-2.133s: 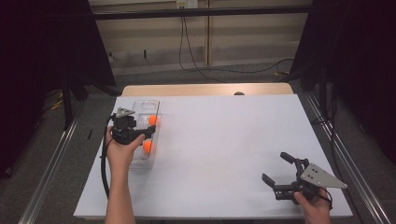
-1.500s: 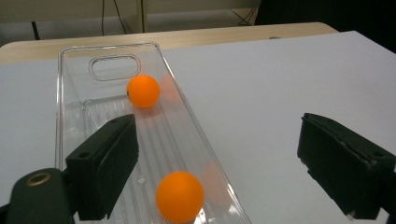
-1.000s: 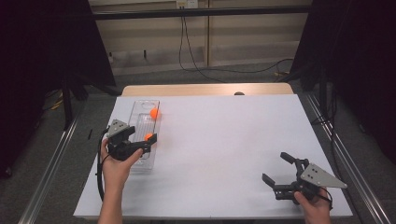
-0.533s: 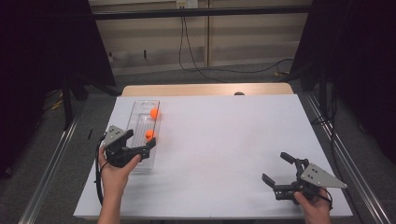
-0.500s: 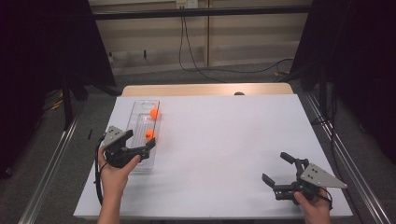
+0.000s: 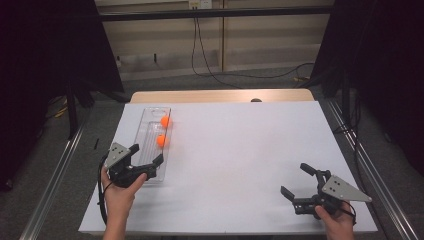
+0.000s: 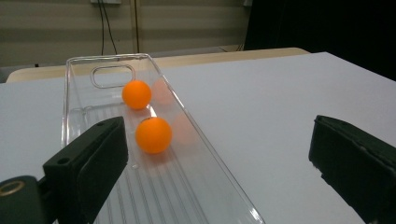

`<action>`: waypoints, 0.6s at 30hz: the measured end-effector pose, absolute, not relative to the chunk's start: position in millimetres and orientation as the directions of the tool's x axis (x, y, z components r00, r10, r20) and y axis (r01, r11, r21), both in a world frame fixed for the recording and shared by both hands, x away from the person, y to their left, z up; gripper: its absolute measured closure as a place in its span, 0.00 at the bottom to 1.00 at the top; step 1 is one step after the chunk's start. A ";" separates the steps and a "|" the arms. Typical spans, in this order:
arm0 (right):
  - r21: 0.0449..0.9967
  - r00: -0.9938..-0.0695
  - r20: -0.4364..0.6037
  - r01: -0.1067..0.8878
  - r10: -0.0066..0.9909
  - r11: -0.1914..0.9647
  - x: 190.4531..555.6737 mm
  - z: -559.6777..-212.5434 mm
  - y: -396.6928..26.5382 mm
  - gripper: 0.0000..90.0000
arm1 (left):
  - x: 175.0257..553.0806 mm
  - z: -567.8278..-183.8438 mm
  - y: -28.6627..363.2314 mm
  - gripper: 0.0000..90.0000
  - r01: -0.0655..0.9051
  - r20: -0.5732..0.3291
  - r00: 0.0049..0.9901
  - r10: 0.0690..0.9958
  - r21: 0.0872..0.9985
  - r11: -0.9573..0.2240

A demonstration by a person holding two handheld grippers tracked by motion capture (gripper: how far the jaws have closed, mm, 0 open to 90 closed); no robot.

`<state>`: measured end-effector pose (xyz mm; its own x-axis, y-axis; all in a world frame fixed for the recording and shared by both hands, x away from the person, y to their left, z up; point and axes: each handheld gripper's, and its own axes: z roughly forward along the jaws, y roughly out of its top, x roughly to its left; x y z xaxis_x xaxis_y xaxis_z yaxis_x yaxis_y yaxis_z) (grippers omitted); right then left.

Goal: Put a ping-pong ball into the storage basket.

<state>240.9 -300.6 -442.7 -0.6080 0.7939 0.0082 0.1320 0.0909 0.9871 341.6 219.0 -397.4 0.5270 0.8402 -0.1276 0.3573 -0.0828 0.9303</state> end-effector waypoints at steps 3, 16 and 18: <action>0.987 -0.608 0.009 0.132 0.794 0.090 241.0 -442.7 -300.5 0.01 | 338.6 -399.3 219.1 0.05 0.354 -0.125 0.527 0.841 0.931 -0.083; 0.987 -0.608 0.009 0.132 0.794 0.090 240.6 -442.5 -299.9 0.01 | 325.2 -411.5 228.5 0.05 0.339 -0.137 0.525 0.840 0.939 -0.059; 0.987 -0.608 0.010 0.132 0.794 0.089 240.4 -442.5 -299.8 0.01 | 323.4 -412.4 230.0 0.05 0.334 -0.141 0.526 0.839 0.941 -0.050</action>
